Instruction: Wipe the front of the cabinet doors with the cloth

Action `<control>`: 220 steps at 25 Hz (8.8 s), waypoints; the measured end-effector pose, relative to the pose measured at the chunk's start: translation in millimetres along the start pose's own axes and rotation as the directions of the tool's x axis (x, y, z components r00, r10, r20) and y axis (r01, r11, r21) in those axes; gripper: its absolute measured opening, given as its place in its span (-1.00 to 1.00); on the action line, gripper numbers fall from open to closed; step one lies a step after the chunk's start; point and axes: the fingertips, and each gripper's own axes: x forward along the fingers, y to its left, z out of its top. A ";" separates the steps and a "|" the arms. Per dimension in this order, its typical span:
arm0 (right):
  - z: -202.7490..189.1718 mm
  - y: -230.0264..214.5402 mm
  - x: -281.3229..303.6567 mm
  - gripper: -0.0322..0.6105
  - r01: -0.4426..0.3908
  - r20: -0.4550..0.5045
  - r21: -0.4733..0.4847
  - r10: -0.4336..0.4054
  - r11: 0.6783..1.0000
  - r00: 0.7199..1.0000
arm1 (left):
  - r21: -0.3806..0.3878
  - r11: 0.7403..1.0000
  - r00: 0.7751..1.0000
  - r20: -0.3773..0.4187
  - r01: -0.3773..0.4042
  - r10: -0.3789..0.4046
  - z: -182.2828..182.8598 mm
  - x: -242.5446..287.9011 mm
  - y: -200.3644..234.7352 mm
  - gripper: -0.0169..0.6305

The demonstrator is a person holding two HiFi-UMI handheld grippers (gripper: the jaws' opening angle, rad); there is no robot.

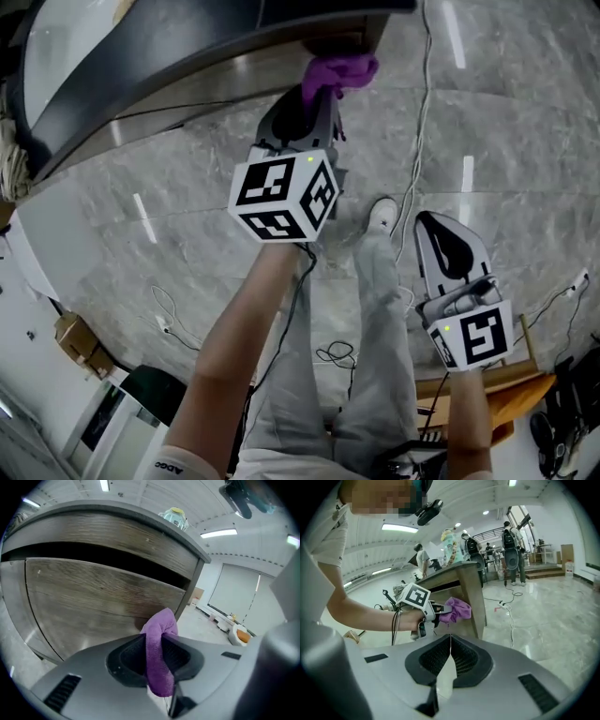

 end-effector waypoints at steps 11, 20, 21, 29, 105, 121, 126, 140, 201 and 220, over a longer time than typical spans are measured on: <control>-10.9 -20.5 -4.7 -0.82 0.079 0.013 0.050 -0.080 0.996 0.997 | 0.035 0.999 0.999 -0.022 -0.042 0.042 5.6 2.6 52.3 -0.68; -0.8 87.0 70.9 -0.82 -0.049 -0.001 0.016 0.049 0.999 0.999 | 0.009 0.992 0.991 -0.043 -0.125 0.125 3.2 -38.6 163.1 -0.68; 0.3 98.7 79.6 -0.82 -0.065 -0.005 0.009 0.065 0.998 0.998 | 0.001 0.990 0.989 -0.045 -0.141 0.141 3.0 -44.5 177.9 -0.68; 8.4 145.9 127.5 -0.82 -0.093 -0.017 -0.011 0.093 0.996 0.996 | 0.010 0.976 0.975 -0.040 -0.220 0.220 9.8 -88.2 271.2 -0.68; -21.3 119.6 95.4 -0.82 -0.124 -0.025 -0.002 0.124 0.992 0.992 | -0.066 0.921 0.915 -0.166 -0.383 0.368 -72.9 -86.7 283.0 -0.68; -71.0 -50.2 -7.3 -0.82 0.058 -0.031 0.095 -0.056 0.994 0.998 | 0.078 0.993 0.948 -0.298 -0.093 0.112 -133.0 80.5 44.9 -0.68; -79.2 -67.7 -14.2 -0.82 0.110 -0.023 0.131 -0.108 0.985 0.994 | 0.015 0.996 0.941 -0.326 -0.091 0.091 -134.1 102.4 40.5 -0.68; -52.1 27.0 66.7 -0.81 0.067 0.014 0.128 -0.069 0.990 0.998 | -0.024 0.973 0.904 -0.376 -0.230 0.204 -125.7 46.0 198.2 -0.68; -92.3 12.0 91.9 -0.82 0.175 -0.003 0.211 -0.179 0.962 0.984 | 0.172 0.951 0.790 -0.530 -0.256 0.308 -214.3 76.8 319.6 -0.68; 8.2 152.5 175.7 -0.81 0.069 0.006 0.055 -0.069 0.996 0.998 | 0.056 0.998 0.940 -0.336 -0.038 0.055 -128.4 -69.7 296.4 -0.68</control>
